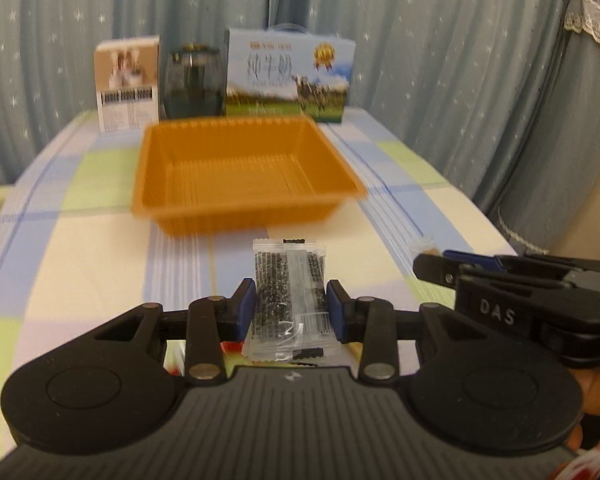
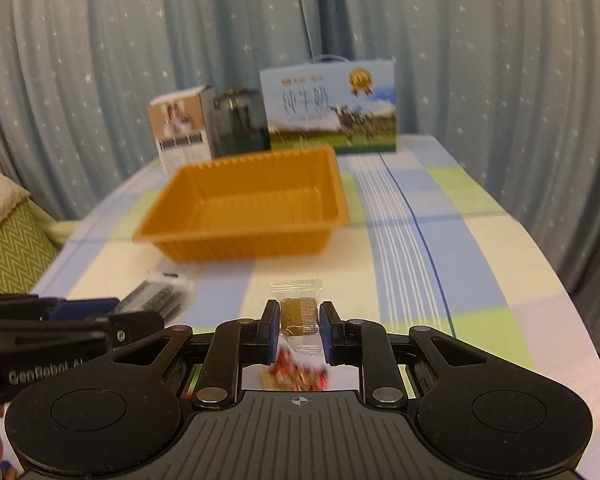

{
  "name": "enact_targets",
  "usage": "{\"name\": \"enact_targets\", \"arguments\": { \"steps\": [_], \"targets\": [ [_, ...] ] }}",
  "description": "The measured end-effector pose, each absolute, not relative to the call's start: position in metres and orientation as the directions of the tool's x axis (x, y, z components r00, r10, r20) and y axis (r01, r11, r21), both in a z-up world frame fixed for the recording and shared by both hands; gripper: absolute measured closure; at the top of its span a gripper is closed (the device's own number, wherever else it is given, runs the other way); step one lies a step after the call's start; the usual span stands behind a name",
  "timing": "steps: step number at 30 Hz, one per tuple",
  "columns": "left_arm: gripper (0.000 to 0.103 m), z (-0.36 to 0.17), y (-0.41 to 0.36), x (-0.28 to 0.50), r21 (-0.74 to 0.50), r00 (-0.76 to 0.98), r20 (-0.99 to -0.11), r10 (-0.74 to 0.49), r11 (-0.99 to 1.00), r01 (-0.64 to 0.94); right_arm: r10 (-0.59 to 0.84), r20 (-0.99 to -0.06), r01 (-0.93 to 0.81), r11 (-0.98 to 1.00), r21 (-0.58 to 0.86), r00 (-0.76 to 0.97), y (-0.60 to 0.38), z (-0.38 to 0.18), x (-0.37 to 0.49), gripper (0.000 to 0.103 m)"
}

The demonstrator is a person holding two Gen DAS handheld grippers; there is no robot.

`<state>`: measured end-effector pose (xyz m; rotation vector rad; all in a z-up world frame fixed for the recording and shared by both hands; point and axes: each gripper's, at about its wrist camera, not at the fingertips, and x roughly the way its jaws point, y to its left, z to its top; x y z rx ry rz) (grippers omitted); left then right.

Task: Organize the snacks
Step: 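Carry both packets over the orange tray and open both tools to drop them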

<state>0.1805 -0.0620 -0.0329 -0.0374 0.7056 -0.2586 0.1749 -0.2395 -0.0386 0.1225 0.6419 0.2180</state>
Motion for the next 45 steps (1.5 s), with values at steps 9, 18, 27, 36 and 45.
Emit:
{"name": "enact_targets", "arguments": {
  "steps": [9,18,27,36,45],
  "targets": [
    [0.068,-0.026,-0.039,0.257,-0.124,0.787,-0.569,-0.239,0.971,0.205,0.273,-0.544,-0.189,0.960,0.206,0.794,-0.230,-0.030,0.254,0.082],
    [0.068,-0.045,-0.017,0.309,-0.189,0.787,-0.569,-0.236,0.970,0.154,0.296,-0.551,-0.167,0.947,0.274,0.780,-0.230,-0.048,0.320,0.082],
    [0.068,-0.061,-0.014,0.349,-0.180,0.787,-0.579,-0.212,0.975,0.130,0.304,-0.548,-0.163,0.943,0.291,0.779,-0.223,-0.064,0.362,0.082],
    [0.068,-0.071,-0.012,0.371,-0.185,0.778,-0.589,-0.219,0.973,0.135,0.307,-0.573,-0.166,0.944,0.286,0.760,-0.216,-0.079,0.377,0.082],
    [0.063,-0.072,-0.001,0.372,-0.186,0.785,-0.589,-0.192,0.977,0.100,0.314,-0.576,-0.151,0.938,0.313,0.755,-0.221,-0.081,0.381,0.081]
  ]
}}
